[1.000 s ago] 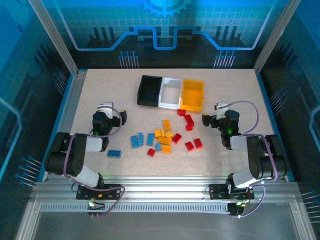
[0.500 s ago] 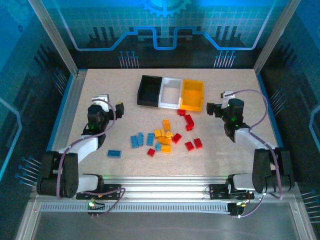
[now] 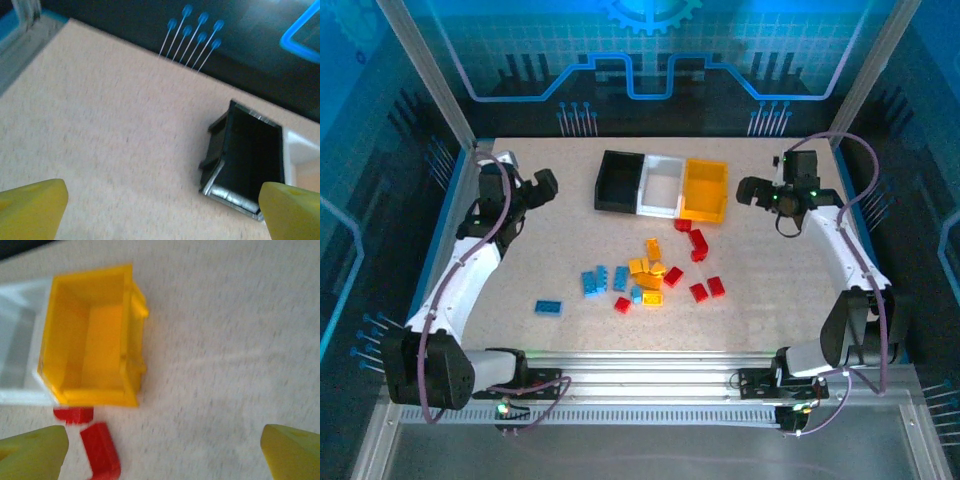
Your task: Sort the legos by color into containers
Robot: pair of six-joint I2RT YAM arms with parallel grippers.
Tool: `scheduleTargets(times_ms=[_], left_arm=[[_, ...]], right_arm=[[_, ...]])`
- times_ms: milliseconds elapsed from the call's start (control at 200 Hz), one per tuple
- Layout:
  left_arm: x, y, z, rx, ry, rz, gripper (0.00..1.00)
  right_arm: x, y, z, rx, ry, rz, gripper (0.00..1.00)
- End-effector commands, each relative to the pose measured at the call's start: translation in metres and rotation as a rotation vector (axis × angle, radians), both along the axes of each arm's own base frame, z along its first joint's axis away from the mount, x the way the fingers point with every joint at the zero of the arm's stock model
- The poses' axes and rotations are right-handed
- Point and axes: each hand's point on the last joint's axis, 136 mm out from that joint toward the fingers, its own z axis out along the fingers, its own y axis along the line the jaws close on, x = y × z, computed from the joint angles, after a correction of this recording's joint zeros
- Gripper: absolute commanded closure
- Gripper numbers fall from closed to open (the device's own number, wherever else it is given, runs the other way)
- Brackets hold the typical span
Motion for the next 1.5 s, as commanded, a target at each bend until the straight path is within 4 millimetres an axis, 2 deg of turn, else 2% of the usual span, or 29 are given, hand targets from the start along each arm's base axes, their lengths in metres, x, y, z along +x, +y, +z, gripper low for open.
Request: scheduleTargets(times_ms=[0, 225, 455, 595, 700, 835, 1045, 1236, 1491], left_arm=[[-0.021, -0.002, -0.018, -0.103, 0.176, 0.046, 0.01], [-0.034, -0.021, -0.019, -0.180, 0.251, -0.028, 0.01], [-0.049, -0.044, -0.015, -0.283, 0.251, -0.125, 0.01], [-0.056, -0.063, -0.020, -0.379, 0.268, -0.181, 0.01], [-0.060, -0.077, -0.026, -0.414, 0.291, -0.216, 0.01], [-0.062, -0.095, -0.032, -0.421, 0.324, -0.273, 0.01], [-0.069, -0.118, -0.044, -0.445, 0.369, -0.324, 0.01], [-0.073, -0.122, -0.049, -0.448, 0.392, -0.326, 0.01], [-0.063, -0.129, -0.051, -0.468, 0.405, -0.330, 0.01]], right_arm=[[-0.021, 0.017, 0.001, 0.084, 0.119, 0.016, 0.00], [-0.038, 0.037, 0.009, 0.117, 0.214, 0.055, 0.00], [-0.060, 0.066, 0.001, 0.157, 0.358, 0.119, 0.00], [-0.064, 0.084, -0.005, 0.176, 0.409, 0.157, 0.00], [-0.062, 0.089, -0.016, 0.181, 0.453, 0.140, 0.00], [-0.044, 0.086, -0.029, 0.161, 0.461, 0.102, 0.04], [-0.001, 0.076, -0.046, 0.173, 0.466, 0.061, 0.16], [0.031, 0.063, -0.061, 0.150, 0.479, 0.044, 0.25], [0.053, 0.055, -0.084, 0.145, 0.516, 0.030, 0.28]])
